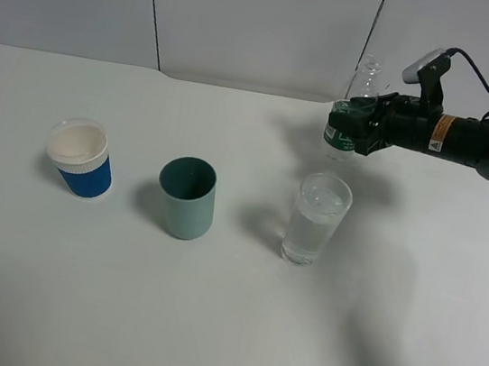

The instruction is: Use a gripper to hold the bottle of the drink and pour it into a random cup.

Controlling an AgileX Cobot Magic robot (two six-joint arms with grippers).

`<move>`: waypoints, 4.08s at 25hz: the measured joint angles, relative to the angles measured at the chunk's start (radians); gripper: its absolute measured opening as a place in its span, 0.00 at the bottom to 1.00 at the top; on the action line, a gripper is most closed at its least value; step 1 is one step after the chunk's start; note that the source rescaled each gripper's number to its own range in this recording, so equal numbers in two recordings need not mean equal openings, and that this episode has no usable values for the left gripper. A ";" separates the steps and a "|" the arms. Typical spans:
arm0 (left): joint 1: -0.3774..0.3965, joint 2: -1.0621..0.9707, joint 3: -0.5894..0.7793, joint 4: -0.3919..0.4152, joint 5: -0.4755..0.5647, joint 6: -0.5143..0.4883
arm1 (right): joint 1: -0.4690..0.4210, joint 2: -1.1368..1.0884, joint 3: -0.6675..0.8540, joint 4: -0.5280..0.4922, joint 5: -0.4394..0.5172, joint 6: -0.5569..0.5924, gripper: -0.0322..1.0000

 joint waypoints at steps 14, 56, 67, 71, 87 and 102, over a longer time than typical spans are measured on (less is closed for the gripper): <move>0.000 0.000 0.000 0.000 0.000 0.000 | 0.000 0.052 0.000 -0.047 -0.002 0.058 0.04; 0.000 0.000 0.000 0.000 0.000 0.000 | 0.000 -0.262 0.002 -0.031 0.019 0.192 0.92; 0.000 0.000 0.000 0.000 0.000 0.000 | 0.000 -0.475 0.002 0.199 0.215 0.191 0.92; 0.000 0.000 0.000 0.000 0.000 0.000 | 0.000 -0.564 0.002 0.283 0.345 0.156 0.92; 0.000 0.000 0.000 0.000 0.000 0.000 | 0.000 -0.892 0.002 0.738 1.074 -0.378 0.72; 0.000 0.000 0.000 -0.001 0.000 0.000 | 0.000 -1.270 0.002 0.811 1.655 -0.428 0.70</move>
